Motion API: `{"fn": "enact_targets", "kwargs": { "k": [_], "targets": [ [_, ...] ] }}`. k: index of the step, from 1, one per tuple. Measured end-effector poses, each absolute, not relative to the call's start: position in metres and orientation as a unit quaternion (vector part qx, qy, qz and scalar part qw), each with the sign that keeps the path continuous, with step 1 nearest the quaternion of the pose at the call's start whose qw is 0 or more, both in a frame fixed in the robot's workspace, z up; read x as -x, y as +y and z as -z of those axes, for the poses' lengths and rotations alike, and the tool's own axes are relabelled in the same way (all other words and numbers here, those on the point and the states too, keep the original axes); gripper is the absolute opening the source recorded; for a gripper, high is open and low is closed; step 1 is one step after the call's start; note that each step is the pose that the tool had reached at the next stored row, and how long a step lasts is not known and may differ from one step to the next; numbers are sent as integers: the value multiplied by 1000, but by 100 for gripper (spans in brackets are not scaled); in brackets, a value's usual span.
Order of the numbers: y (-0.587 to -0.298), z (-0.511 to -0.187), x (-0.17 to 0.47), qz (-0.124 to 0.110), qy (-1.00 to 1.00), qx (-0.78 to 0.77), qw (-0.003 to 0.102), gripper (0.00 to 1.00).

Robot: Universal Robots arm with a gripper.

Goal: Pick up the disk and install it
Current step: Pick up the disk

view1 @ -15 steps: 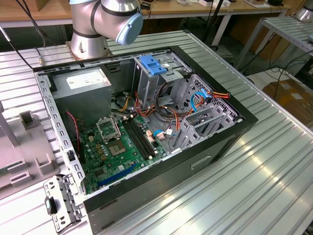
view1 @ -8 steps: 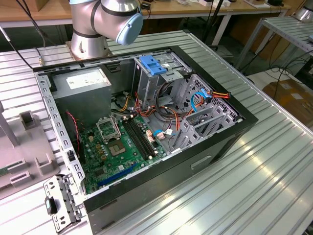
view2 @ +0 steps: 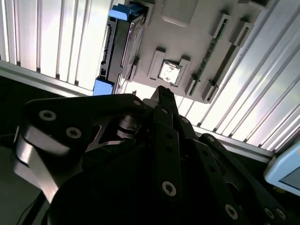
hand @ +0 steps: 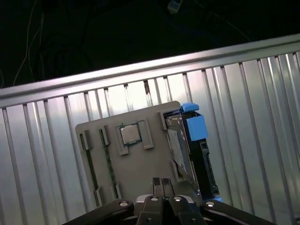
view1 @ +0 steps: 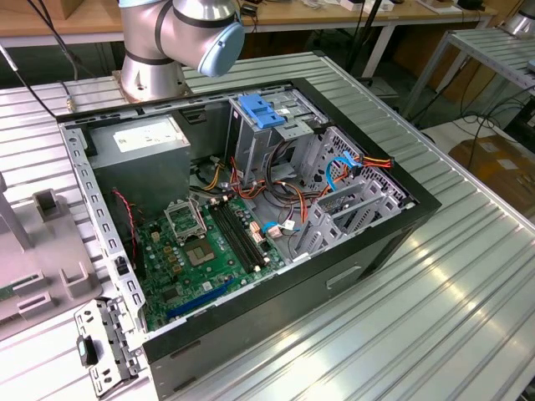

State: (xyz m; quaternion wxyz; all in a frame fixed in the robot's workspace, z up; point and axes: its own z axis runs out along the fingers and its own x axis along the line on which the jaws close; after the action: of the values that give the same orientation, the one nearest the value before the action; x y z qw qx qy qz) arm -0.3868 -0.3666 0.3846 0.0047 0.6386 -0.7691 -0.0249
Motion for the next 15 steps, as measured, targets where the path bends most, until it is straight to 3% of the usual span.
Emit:
{"fn": "enact_targets", "kwargs": {
  "k": [15],
  "targets": [
    [-367,-384,387,24,-692,-722,8,11]
  ]
}}
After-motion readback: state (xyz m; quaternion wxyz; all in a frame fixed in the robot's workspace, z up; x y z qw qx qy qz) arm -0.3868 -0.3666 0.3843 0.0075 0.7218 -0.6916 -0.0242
